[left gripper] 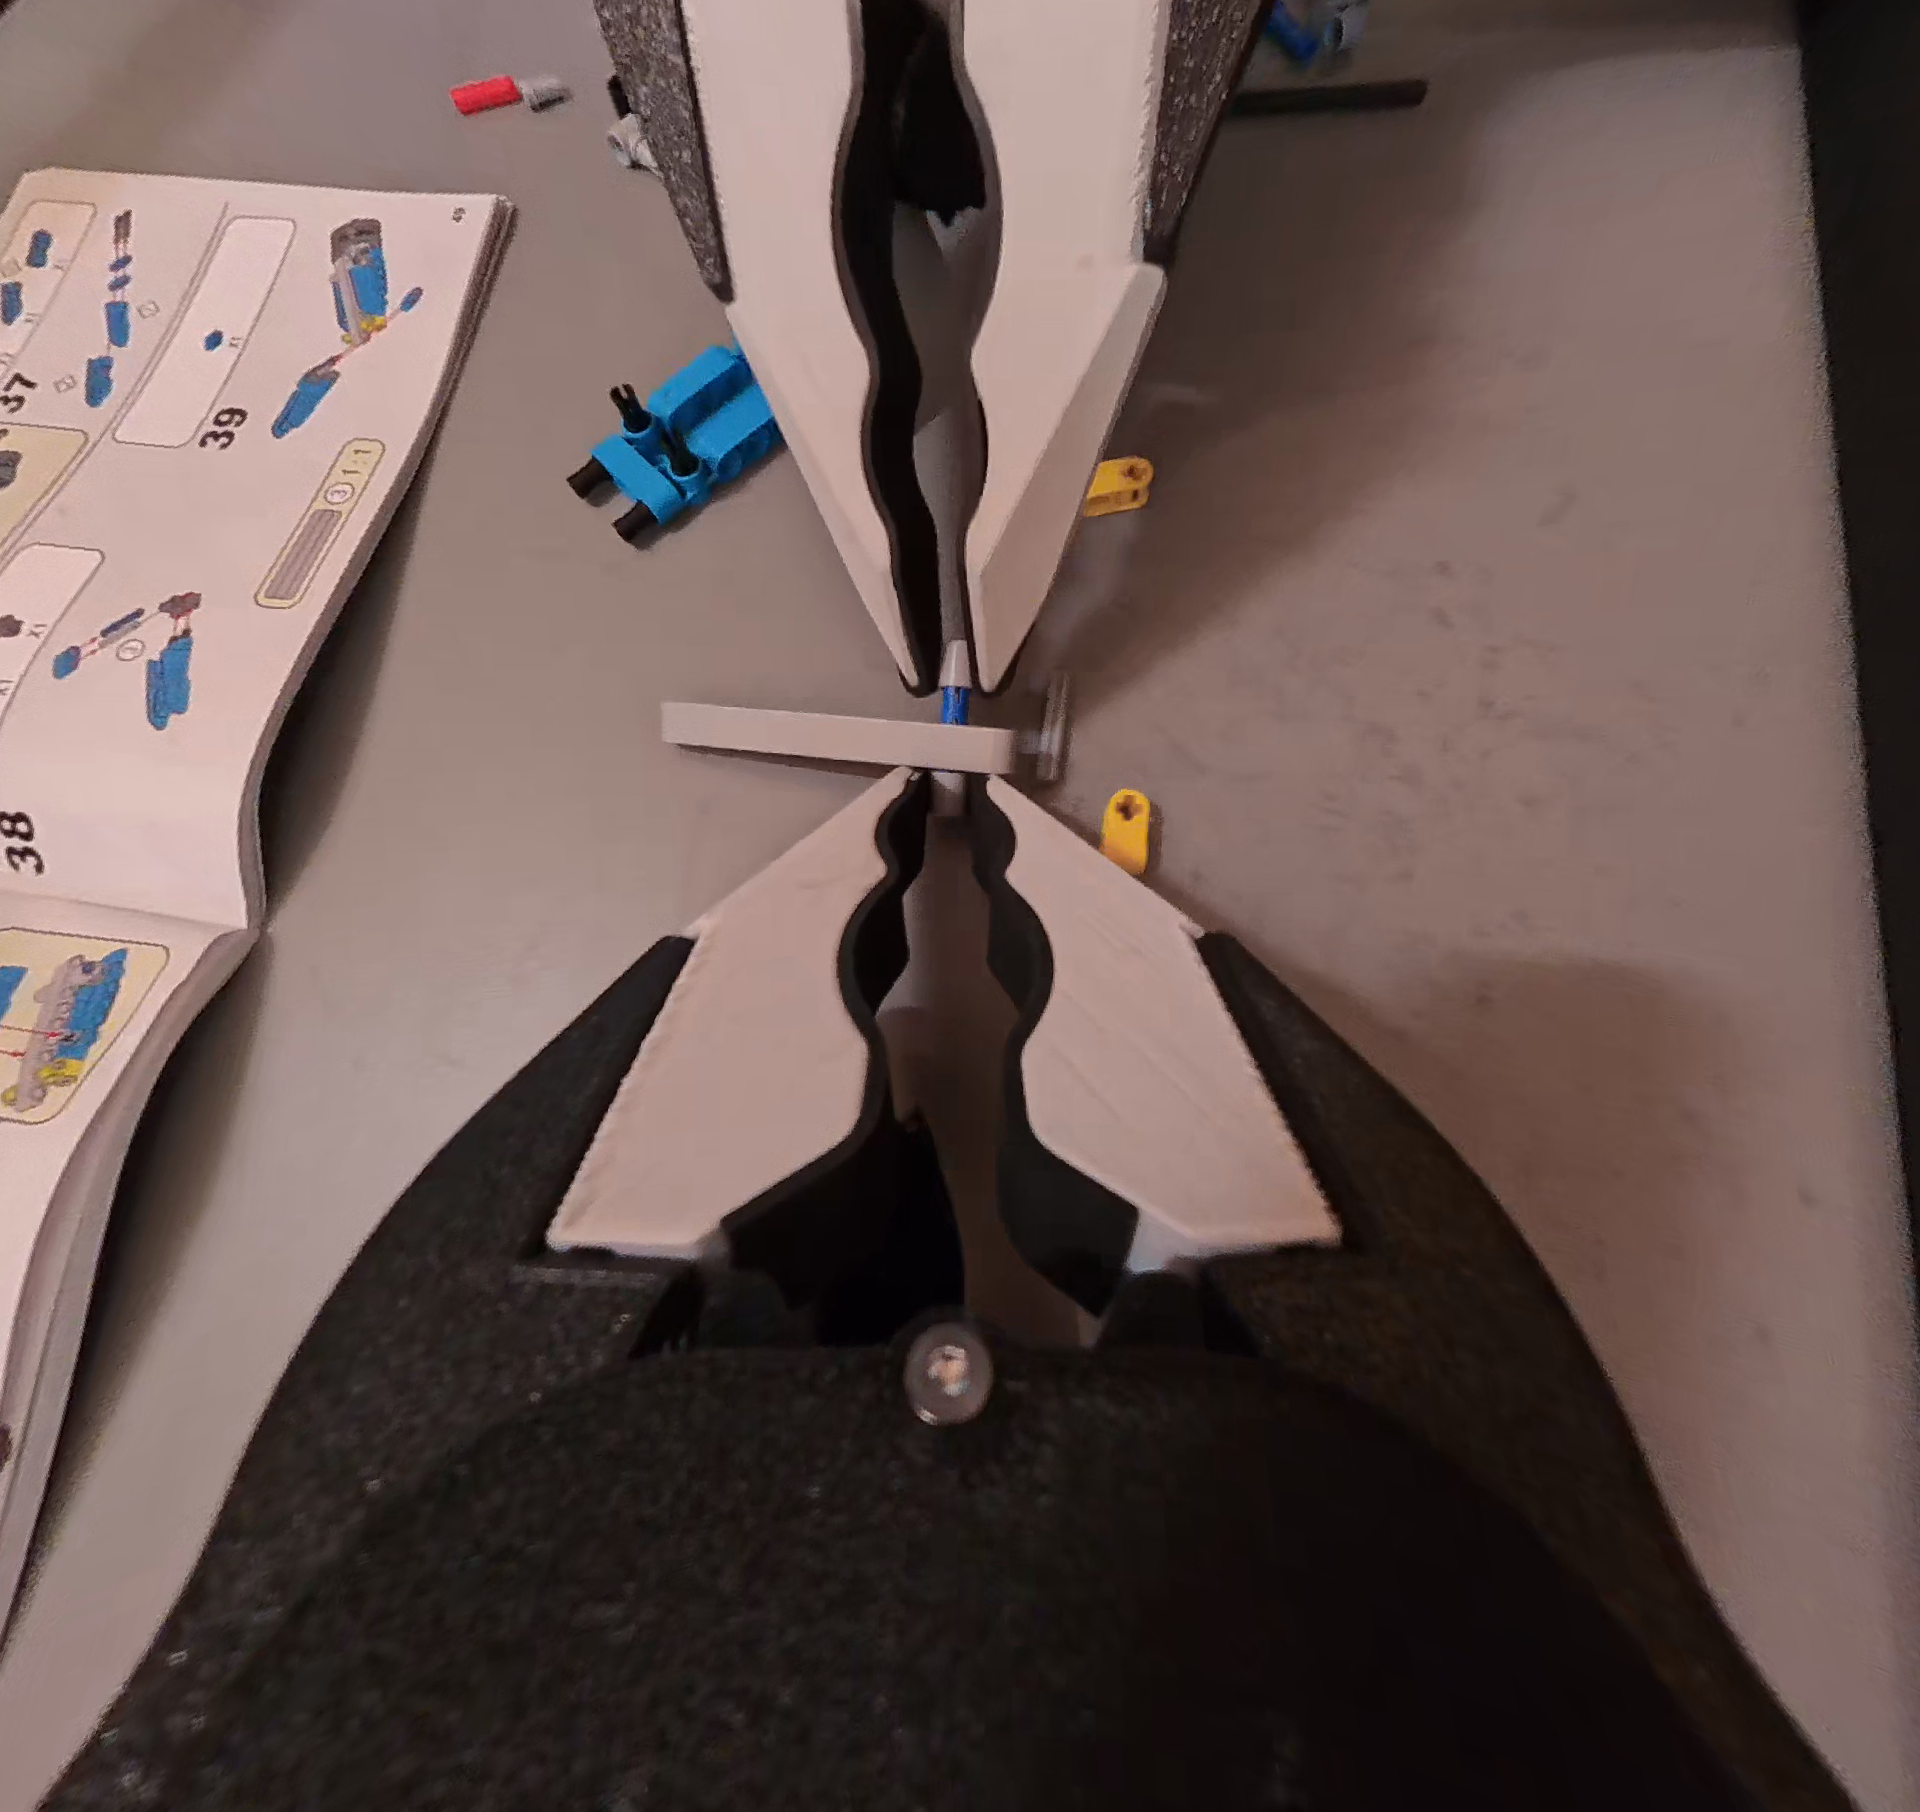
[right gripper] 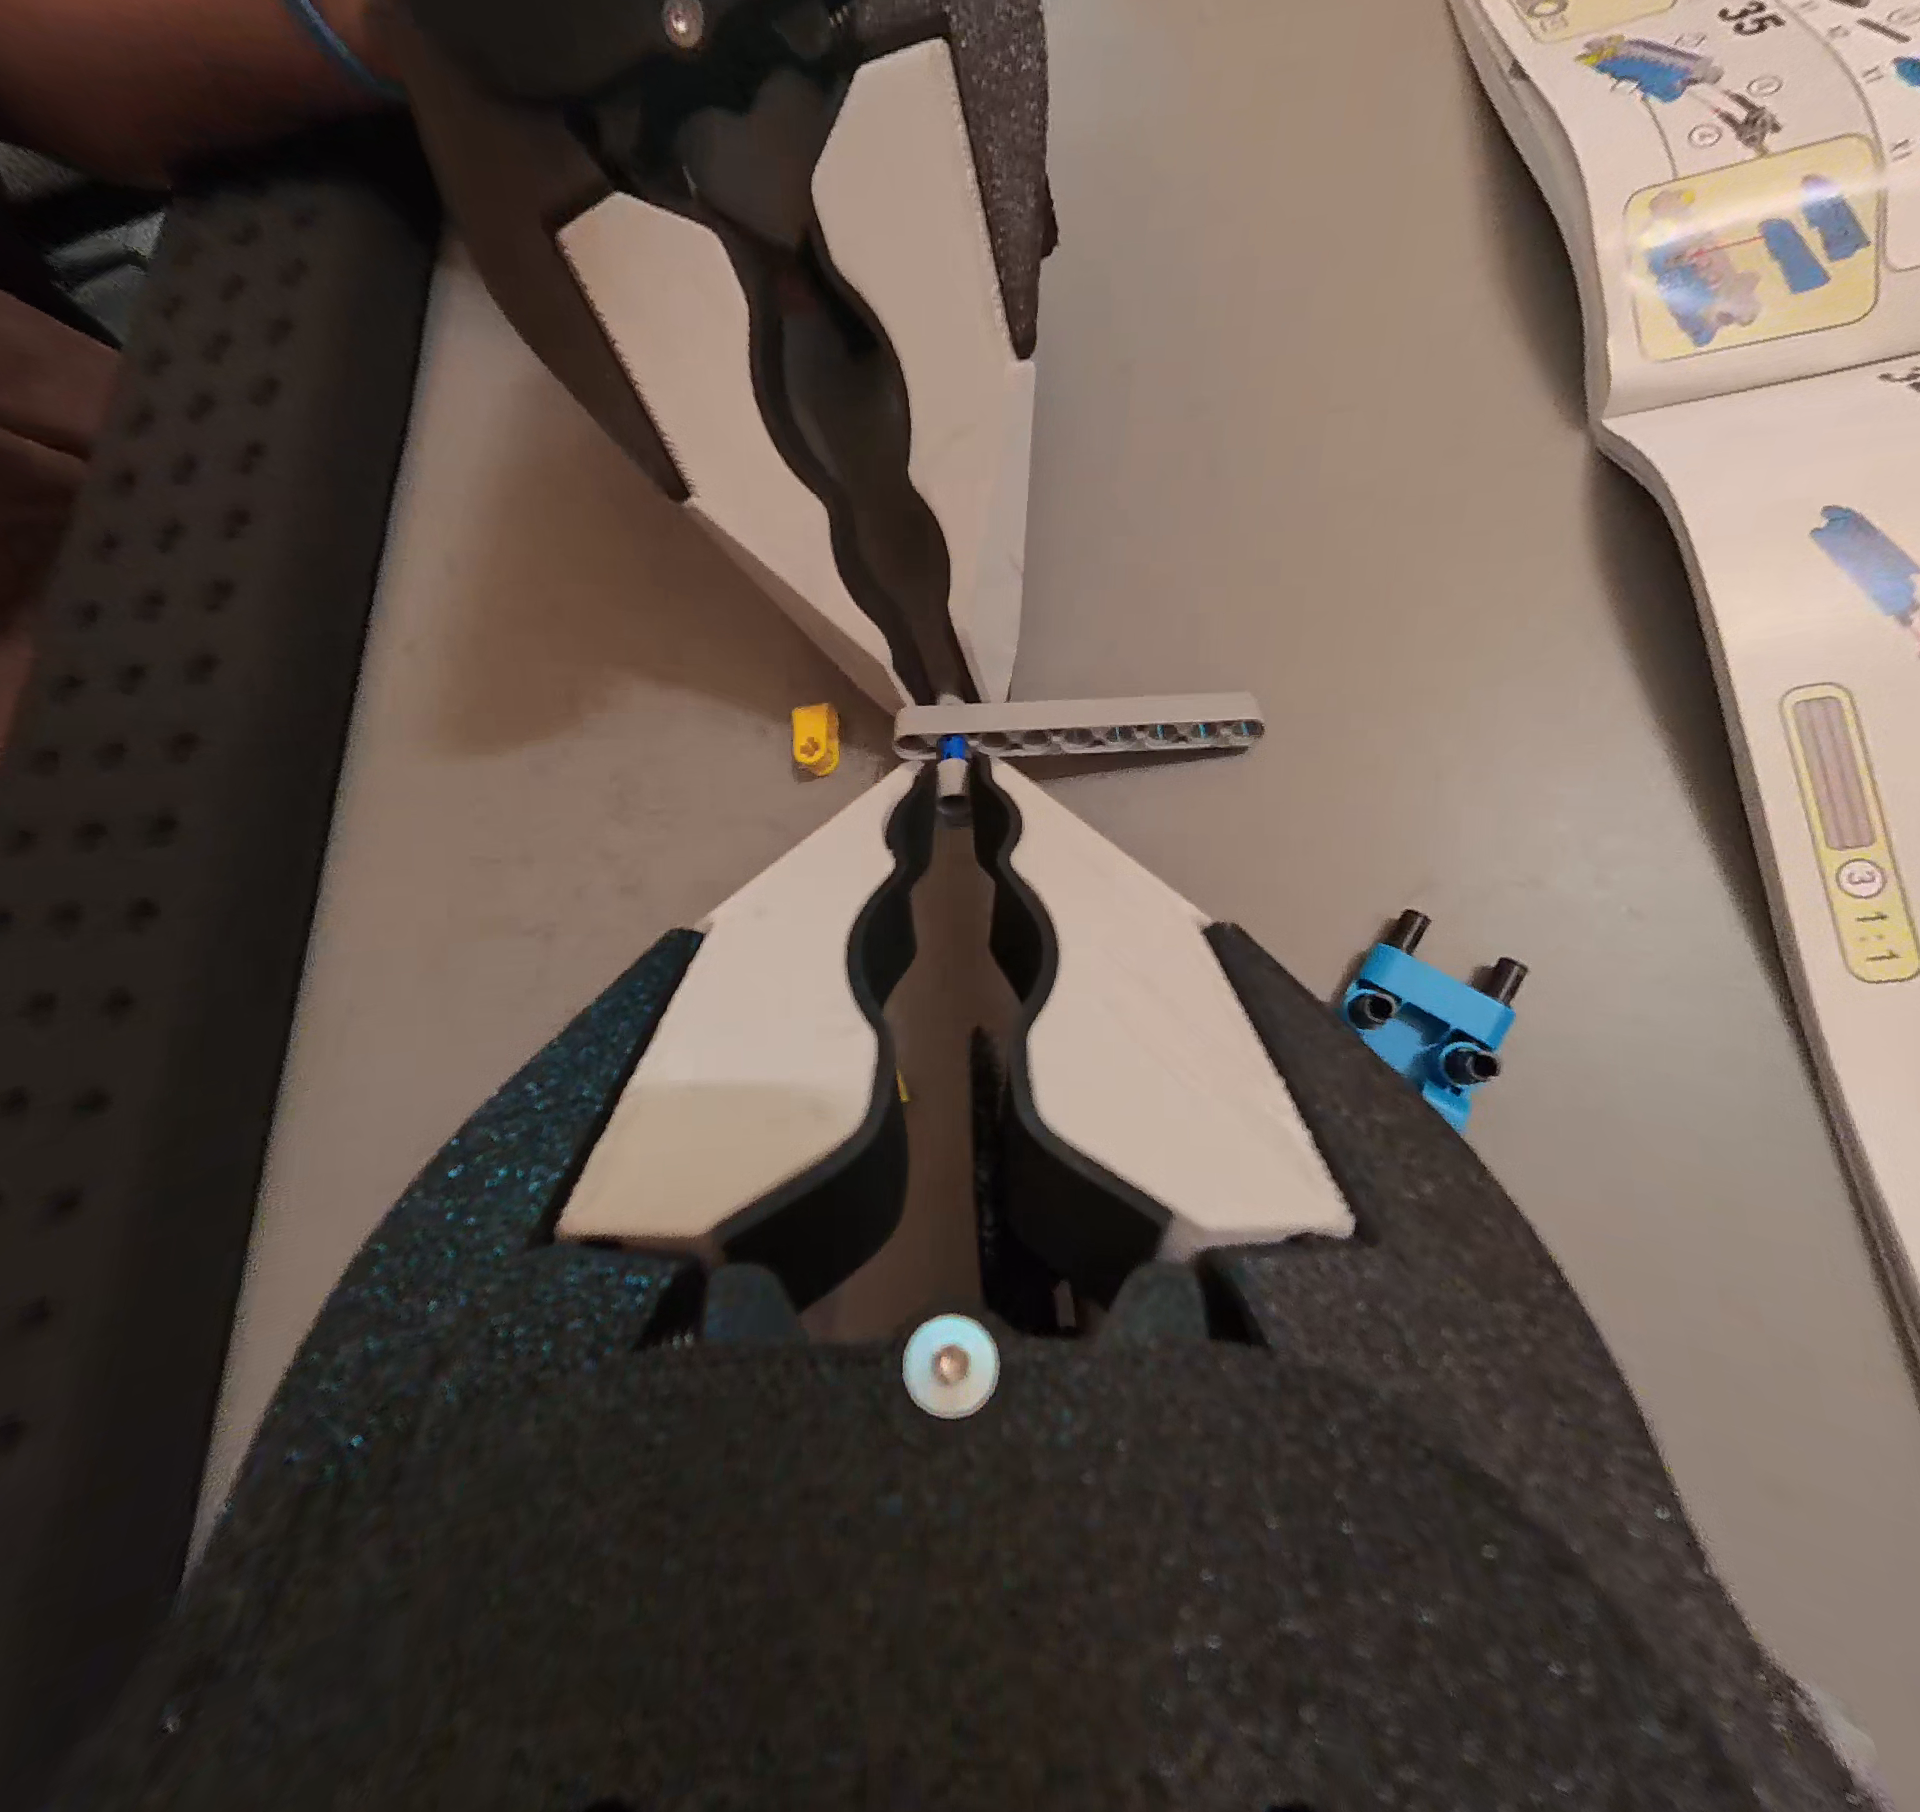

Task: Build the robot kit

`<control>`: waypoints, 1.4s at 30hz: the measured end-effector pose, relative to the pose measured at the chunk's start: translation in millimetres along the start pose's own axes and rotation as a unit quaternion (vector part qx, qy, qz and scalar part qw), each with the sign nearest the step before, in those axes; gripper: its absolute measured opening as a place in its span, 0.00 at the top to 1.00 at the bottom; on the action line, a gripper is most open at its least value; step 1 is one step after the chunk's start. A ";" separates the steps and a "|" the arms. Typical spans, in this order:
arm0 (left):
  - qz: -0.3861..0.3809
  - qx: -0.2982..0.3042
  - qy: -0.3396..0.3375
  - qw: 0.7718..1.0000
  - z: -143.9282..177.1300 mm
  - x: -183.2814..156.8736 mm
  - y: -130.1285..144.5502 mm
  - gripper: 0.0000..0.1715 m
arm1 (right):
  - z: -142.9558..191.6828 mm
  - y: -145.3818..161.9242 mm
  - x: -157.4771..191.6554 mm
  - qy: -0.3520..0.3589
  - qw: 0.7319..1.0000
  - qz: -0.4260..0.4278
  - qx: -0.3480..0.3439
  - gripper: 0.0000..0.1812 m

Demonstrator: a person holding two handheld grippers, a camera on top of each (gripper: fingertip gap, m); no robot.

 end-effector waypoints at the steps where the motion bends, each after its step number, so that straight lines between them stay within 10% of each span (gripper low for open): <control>1: 0.000 0.000 -0.001 1.000 0.0 0.5 0.1 0.97 | 0.0 0.2 -1.3 -0.003 1.000 -0.004 -0.004 0.96; 42: -0.024 0.002 -0.004 1.000 -0.3 0.5 0.9 0.96 | -0.7 0.2 -2.3 0.009 1.000 0.023 -0.008 0.96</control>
Point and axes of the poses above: each gripper's, where its closed fingertips meet, z back along the fingers, y out of its underside, x = y × z across the jaws, the point moved 8 cm from there along z, back along the fingers, and after that the axes turned 2 degrees about -x, right-handed, at the moved point
